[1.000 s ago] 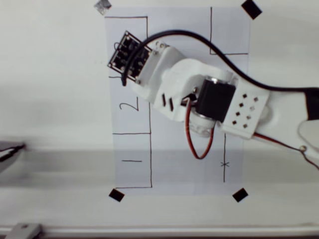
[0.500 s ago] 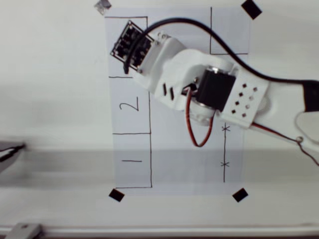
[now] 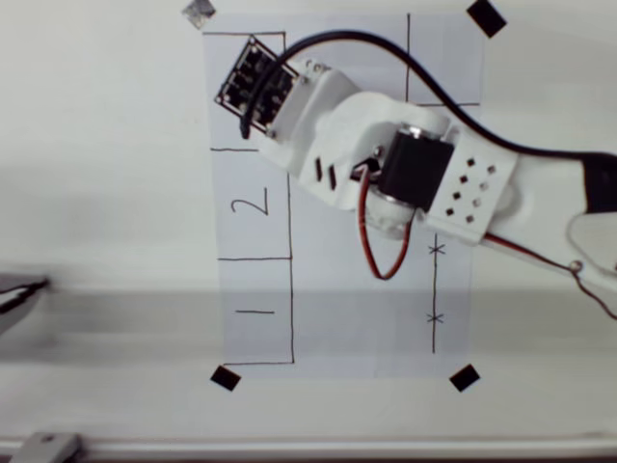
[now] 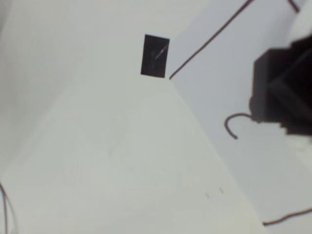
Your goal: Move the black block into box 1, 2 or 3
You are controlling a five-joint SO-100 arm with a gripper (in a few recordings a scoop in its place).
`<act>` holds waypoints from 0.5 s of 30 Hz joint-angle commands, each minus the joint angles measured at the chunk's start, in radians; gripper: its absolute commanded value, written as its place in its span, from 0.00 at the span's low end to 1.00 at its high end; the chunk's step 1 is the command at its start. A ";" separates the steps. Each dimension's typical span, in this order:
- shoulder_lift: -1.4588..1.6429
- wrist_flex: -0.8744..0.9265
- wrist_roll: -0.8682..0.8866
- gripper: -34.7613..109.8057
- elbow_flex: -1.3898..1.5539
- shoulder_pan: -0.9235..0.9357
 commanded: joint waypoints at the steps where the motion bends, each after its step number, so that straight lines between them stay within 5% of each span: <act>1: 0.043 -0.009 0.020 0.35 -0.072 0.018; 15: 0.044 -0.008 0.028 0.39 -0.077 0.017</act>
